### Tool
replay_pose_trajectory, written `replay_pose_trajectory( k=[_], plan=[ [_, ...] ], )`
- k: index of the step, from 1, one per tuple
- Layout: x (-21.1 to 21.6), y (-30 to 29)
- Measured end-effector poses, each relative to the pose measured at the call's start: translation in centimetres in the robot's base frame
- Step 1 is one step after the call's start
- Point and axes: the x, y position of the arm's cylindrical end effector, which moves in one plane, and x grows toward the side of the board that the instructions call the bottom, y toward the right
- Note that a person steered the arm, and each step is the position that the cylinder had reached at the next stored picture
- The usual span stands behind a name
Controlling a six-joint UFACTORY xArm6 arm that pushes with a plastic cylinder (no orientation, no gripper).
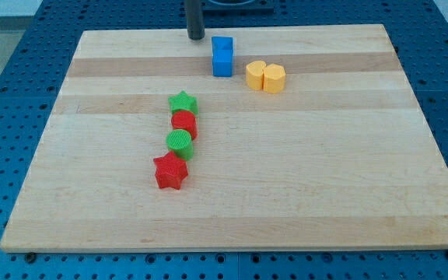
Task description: Place the blue blocks to the top left side of the yellow heart
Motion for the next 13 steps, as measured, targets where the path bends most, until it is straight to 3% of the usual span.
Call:
replay_pose_trajectory(
  k=[2,6,9,12,13],
  plan=[
    [1.5,2.0],
    [3.1,13.8],
    [-0.8,11.0],
    [7.0,10.5],
    [7.5,10.5]
  ],
)
